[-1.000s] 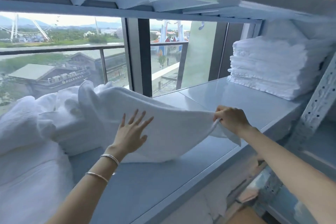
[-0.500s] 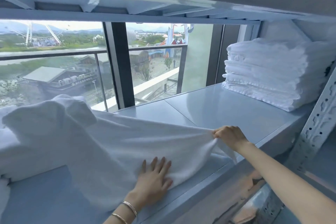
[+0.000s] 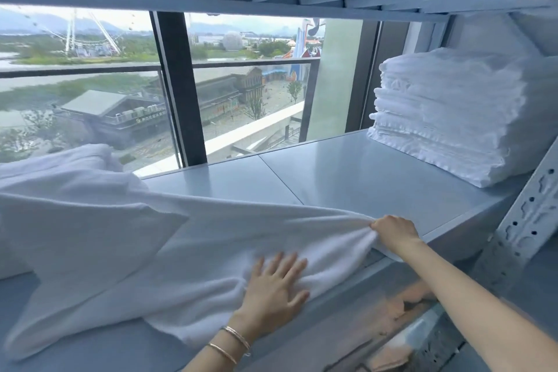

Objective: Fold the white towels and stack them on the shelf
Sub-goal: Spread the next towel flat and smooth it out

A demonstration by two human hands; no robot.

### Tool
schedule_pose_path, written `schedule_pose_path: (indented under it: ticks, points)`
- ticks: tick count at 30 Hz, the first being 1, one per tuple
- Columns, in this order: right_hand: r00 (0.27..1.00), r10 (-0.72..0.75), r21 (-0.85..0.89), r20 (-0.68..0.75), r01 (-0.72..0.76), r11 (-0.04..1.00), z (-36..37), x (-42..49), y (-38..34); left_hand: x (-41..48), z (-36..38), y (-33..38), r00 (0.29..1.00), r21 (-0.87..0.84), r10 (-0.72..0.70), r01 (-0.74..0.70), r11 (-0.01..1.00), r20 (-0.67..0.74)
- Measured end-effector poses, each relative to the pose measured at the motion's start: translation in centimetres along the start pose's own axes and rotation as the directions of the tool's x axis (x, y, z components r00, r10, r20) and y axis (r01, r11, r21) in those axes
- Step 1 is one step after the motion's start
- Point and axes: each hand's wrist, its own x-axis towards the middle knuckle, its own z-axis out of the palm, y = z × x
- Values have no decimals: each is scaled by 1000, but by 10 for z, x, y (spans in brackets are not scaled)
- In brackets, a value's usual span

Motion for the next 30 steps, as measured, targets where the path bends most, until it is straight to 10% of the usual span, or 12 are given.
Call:
schedule_pose_path:
  ticks: [6, 10, 12, 15, 21, 26, 30]
  points:
    - [993, 73, -77, 89, -66, 995, -5, -2, 4, 22, 5, 20, 997, -17, 74, -73, 997, 10]
    - [994, -98, 417, -58, 113, 902, -15, 5, -53, 33, 7, 41, 998, -41, 65, -64, 997, 11]
    - [968, -234, 563, 92, 144, 814, -18, 3, -83, 38, 1, 48, 994, -118, 100, -94, 989, 51]
    - [903, -278, 381, 327, 144, 913, -10, 1, -95, 36, -18, 34, 991, -174, 127, -118, 978, 39]
    - [936, -247, 336, 250, 155, 929, 7, 48, -44, 25, -40, -59, 991, 63, -134, 133, 989, 9]
    - [977, 178, 140, 116, -193, 971, -20, 81, -32, 38, -32, -71, 999, 173, -16, 24, 985, -45]
    - [970, -9, 446, 243, -104, 889, -8, 79, -79, 70, -14, -42, 994, 99, -107, 110, 989, -39]
